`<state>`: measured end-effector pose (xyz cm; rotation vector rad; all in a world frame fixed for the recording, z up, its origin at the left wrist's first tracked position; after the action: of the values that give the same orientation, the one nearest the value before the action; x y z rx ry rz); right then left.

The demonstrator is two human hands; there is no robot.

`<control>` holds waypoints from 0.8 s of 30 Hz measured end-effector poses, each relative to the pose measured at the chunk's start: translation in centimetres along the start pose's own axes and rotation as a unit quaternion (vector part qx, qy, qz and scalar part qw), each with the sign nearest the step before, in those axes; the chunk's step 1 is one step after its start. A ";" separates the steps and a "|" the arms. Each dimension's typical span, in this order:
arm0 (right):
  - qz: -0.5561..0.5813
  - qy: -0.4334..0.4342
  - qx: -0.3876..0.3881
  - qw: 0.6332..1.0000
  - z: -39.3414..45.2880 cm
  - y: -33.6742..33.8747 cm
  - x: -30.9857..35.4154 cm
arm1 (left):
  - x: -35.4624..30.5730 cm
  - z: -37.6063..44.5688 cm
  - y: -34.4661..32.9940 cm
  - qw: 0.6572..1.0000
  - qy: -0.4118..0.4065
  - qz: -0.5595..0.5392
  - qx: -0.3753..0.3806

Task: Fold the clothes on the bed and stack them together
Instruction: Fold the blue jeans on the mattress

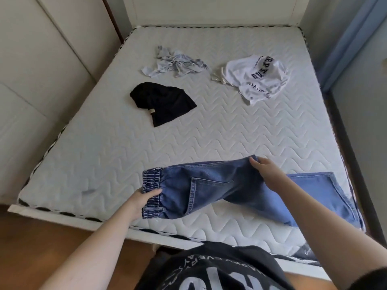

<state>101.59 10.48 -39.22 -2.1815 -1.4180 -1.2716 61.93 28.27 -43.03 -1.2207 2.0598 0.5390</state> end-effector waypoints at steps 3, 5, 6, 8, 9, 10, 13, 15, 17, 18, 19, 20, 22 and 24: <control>-0.038 -0.025 0.008 0.999 0.9 -5.1 0.0 | 1.9 1.6 4.6 0.999 0.030 -0.018 -0.015; -0.062 -0.033 0.015 0.997 1.6 -9.7 0.3 | 2.6 3.0 8.5 0.998 0.045 -0.030 -0.027; -0.072 -0.036 0.013 0.997 2.0 -12.1 0.6 | 2.8 3.8 10.6 0.998 0.049 -0.032 -0.031; -0.085 -0.049 0.006 0.995 3.1 -17.1 1.1 | 3.1 5.5 14.6 0.998 0.057 -0.027 -0.026; -0.085 -0.058 0.006 0.995 3.6 -19.6 1.3 | 3.3 6.4 16.7 0.998 0.062 -0.025 -0.022; -0.084 -0.069 0.005 0.994 4.1 -22.0 1.5 | 3.6 7.1 18.9 0.997 0.066 -0.023 -0.020; -0.074 -0.102 0.004 0.992 6.0 -28.9 2.1 | 4.1 9.4 25.7 0.997 0.075 -0.004 -0.021; -0.070 -0.109 0.007 0.992 7.6 -33.3 3.1 | 4.7 10.8 30.0 0.996 0.081 0.009 -0.022; -0.079 -0.107 0.012 0.991 9.2 -37.7 4.0 | 5.6 11.9 33.8 0.995 0.087 0.018 -0.034; -0.079 -0.106 0.012 0.991 9.8 -39.8 4.3 | 6.1 12.4 35.5 0.995 0.086 0.020 -0.044; -0.077 -0.110 0.011 0.991 10.4 -41.8 4.5 | 6.4 12.8 36.9 0.995 0.083 0.024 -0.056; -0.075 -0.116 0.008 0.990 10.9 -43.6 4.5 | 6.6 13.0 38.3 0.994 0.080 0.036 -0.070; -0.076 -0.124 0.001 0.989 11.7 -46.7 4.9 | 6.6 13.4 40.7 0.991 0.063 0.066 -0.098; -0.080 -0.123 0.003 0.989 12.6 -49.1 5.6 | 6.0 14.1 42.6 0.987 0.041 0.104 -0.118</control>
<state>68.17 46.07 -54.12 -2.3266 -1.7190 -1.0716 27.17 53.98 -56.62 -1.1823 2.2581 0.8629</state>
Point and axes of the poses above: each hand's wrist, its own z-axis towards the middle knuckle, its own y-axis out of the back of the hand, x = y × z, the point moved 6 cm from there along z, towards the middle knuckle, and after that the axes turned 3 degrees about -y, right-handed, at the moved point
